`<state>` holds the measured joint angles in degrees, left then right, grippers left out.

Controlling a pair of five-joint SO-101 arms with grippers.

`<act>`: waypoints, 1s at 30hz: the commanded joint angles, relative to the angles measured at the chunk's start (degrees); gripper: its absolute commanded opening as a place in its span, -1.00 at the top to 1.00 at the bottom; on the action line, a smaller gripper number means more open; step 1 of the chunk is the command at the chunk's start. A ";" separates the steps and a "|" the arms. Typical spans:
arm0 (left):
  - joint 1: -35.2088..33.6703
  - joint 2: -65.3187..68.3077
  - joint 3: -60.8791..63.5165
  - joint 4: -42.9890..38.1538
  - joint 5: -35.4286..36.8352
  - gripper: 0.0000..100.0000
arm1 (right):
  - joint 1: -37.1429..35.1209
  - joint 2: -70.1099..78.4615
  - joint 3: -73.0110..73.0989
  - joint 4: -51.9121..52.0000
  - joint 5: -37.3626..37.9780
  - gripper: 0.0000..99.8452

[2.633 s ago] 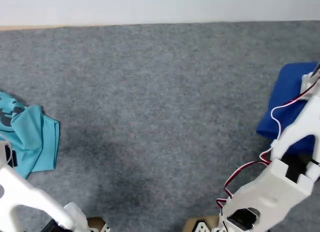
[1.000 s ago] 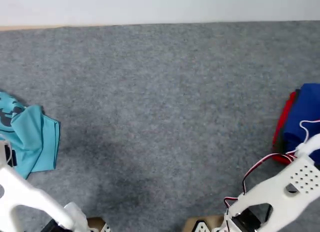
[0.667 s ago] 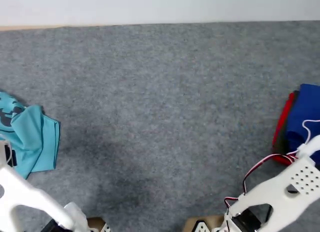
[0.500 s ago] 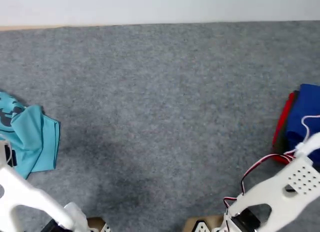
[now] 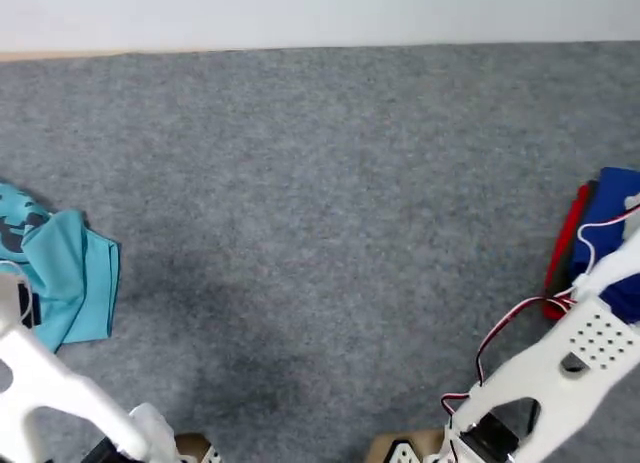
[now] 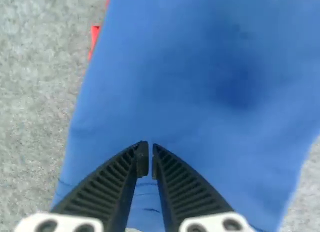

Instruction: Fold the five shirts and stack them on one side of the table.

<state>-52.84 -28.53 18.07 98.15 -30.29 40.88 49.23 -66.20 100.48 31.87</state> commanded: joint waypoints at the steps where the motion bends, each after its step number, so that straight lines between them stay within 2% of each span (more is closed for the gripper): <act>1: 0.53 -1.67 -0.40 -0.97 -0.26 0.82 | -0.04 -1.54 3.87 2.59 -0.62 0.98; 9: 0.53 -1.49 -0.40 -1.05 -0.26 0.82 | -0.40 -12.35 26.11 2.33 -0.18 0.98; 20: 0.53 -1.32 -0.40 -1.05 -0.35 0.82 | 0.40 -27.56 27.25 1.63 -0.18 0.98; 28: 0.53 -1.32 -0.40 -1.05 -0.44 0.82 | 11.03 -25.80 27.69 -5.85 0.09 0.98; 30: 0.53 -1.32 -0.40 -1.05 -0.44 0.82 | 13.85 -22.37 27.69 -7.52 2.99 0.98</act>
<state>-52.66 -28.53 18.07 98.15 -30.29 50.73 25.23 -38.15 95.65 32.04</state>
